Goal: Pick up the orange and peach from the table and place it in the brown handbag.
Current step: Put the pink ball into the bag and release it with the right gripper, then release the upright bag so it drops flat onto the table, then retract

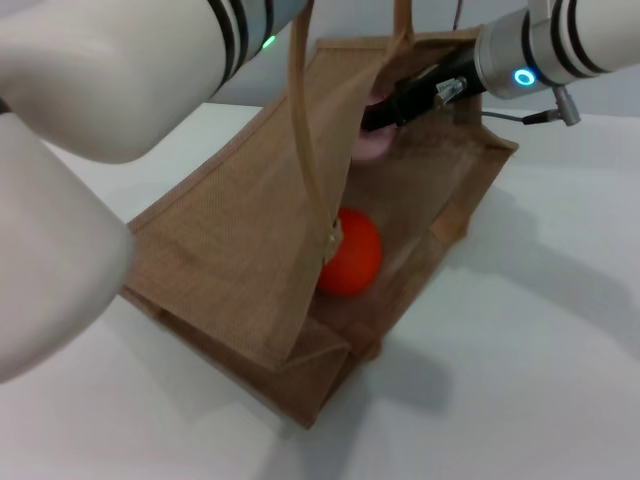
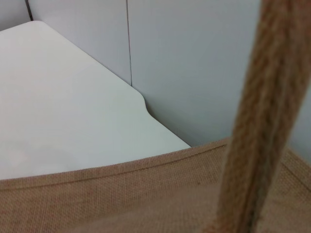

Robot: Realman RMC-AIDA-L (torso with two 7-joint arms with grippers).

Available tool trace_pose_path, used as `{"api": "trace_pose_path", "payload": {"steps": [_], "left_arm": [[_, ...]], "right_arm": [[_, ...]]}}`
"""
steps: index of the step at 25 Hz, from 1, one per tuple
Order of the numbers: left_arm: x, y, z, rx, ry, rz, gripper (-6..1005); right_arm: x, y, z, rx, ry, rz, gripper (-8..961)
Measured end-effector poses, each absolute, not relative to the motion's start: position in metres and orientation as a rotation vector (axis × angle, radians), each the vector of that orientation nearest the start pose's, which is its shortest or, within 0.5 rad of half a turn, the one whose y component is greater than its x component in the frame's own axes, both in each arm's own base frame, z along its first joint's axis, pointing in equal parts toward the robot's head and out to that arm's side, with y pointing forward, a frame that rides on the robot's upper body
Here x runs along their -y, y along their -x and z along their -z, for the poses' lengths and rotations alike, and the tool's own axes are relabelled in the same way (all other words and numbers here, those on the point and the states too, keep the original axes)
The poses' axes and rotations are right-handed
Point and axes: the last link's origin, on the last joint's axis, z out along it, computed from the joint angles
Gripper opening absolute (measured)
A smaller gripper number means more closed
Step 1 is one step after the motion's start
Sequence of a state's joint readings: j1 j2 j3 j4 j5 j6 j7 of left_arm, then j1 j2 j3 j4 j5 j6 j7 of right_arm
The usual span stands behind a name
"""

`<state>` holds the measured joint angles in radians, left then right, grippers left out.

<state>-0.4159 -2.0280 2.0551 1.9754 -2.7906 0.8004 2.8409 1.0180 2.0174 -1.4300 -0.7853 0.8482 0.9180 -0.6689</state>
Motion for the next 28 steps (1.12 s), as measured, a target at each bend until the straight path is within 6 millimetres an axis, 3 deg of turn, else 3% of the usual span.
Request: {"api": "trace_pose_path", "payload": {"steps": [5, 15, 20, 24, 28], "left_arm": [[-0.341, 0.020, -0.038, 0.171, 1.907, 0.326, 188], [-0.350, 0.038, -0.039, 0.218, 1.885, 0.273, 193], [-0.357, 0.050, -0.041, 0.259, 1.869, 0.265, 196], [-0.360, 0.058, -0.046, 0.312, 1.854, 0.311, 198], [-0.360, 0.058, -0.045, 0.322, 1.882, 0.345, 200]], "right_arm": [[-0.455, -0.102, 0.042, -0.737, 2.571, 0.059, 777], [-0.432, -0.130, 0.036, -0.812, 2.612, 0.200, 773], [-0.428, -0.152, -0.001, -0.792, 2.406, 0.315, 771], [-0.423, -0.162, -0.038, -0.775, 2.233, 0.298, 769], [-0.425, -0.172, -0.060, -0.822, 2.155, 0.258, 768]]}}
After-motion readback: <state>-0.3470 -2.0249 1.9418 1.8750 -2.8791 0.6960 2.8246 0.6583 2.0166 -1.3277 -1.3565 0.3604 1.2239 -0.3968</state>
